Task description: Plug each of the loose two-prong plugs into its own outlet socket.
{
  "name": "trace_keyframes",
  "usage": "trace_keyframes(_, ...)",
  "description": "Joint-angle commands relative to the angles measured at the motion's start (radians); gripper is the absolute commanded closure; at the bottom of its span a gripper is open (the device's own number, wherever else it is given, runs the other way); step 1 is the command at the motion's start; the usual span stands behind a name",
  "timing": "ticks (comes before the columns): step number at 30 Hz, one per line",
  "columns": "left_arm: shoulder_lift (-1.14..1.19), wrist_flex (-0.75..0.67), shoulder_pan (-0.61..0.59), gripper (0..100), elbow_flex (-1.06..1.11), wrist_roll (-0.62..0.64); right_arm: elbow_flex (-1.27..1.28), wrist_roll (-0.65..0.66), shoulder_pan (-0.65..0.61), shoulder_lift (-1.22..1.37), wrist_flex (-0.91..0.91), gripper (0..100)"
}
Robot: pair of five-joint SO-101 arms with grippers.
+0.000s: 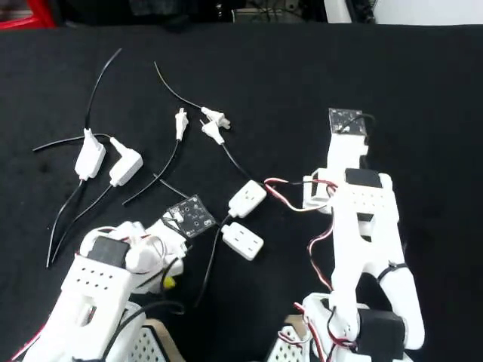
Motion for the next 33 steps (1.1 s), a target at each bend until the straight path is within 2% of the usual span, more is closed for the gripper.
trace_keyframes(1,-0.069,0.025,-0.024,55,-0.042,0.012,-0.005,0.009,-0.012,-0.004,-0.015,95.6)
trace_keyframes(10,-0.324,0.18,-0.185,55,-0.12,0.012,-0.053,0.034,-0.02,-0.004,-0.017,95.6)
trace_keyframes(18,-0.568,0.195,-0.366,81,-0.041,0.17,-0.139,0.037,-0.192,-0.002,-0.014,95.6)
trace_keyframes(21,-0.597,0.193,-0.404,87,-0.021,0.207,-0.17,0.032,-0.256,-0.002,-0.015,95.6)
trace_keyframes(26,-0.598,0.172,-0.387,85,0.021,0.227,-0.153,0.032,-0.285,-0.002,-0.021,95.6)
trace_keyframes(31,-0.598,0.126,-0.234,84,0.145,0.224,-0.074,0.037,-0.281,-0.002,-0.097,95.6)
trace_keyframes(33,-0.597,0.126,-0.174,84,0.174,0.18,-0.07,0.037,-0.279,-0.004,-0.1,95.6)
